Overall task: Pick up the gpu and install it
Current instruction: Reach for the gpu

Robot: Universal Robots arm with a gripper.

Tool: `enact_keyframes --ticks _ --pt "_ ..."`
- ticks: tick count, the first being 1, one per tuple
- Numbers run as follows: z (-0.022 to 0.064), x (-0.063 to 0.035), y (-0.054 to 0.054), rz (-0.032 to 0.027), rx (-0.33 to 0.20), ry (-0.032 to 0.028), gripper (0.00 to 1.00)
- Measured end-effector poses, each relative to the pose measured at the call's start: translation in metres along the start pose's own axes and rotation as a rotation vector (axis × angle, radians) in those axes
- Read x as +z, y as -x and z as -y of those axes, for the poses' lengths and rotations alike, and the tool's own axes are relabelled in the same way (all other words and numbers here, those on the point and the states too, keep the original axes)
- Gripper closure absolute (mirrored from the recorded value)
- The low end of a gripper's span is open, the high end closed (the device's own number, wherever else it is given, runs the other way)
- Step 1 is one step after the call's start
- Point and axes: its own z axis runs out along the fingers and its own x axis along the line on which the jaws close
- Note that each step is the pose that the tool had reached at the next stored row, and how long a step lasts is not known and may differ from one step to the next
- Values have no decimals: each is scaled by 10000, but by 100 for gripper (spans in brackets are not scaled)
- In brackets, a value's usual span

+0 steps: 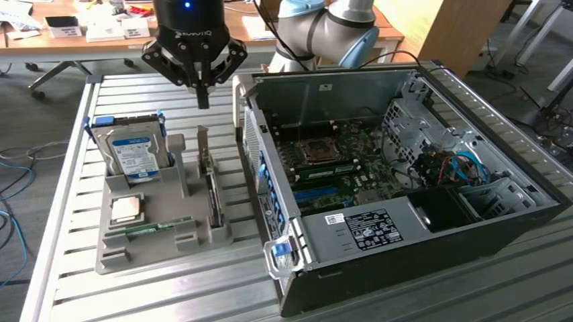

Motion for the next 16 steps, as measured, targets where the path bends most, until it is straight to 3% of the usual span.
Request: enact_keyframes --ticks 16 --pt "36 -2 -24 0 0 0 89"
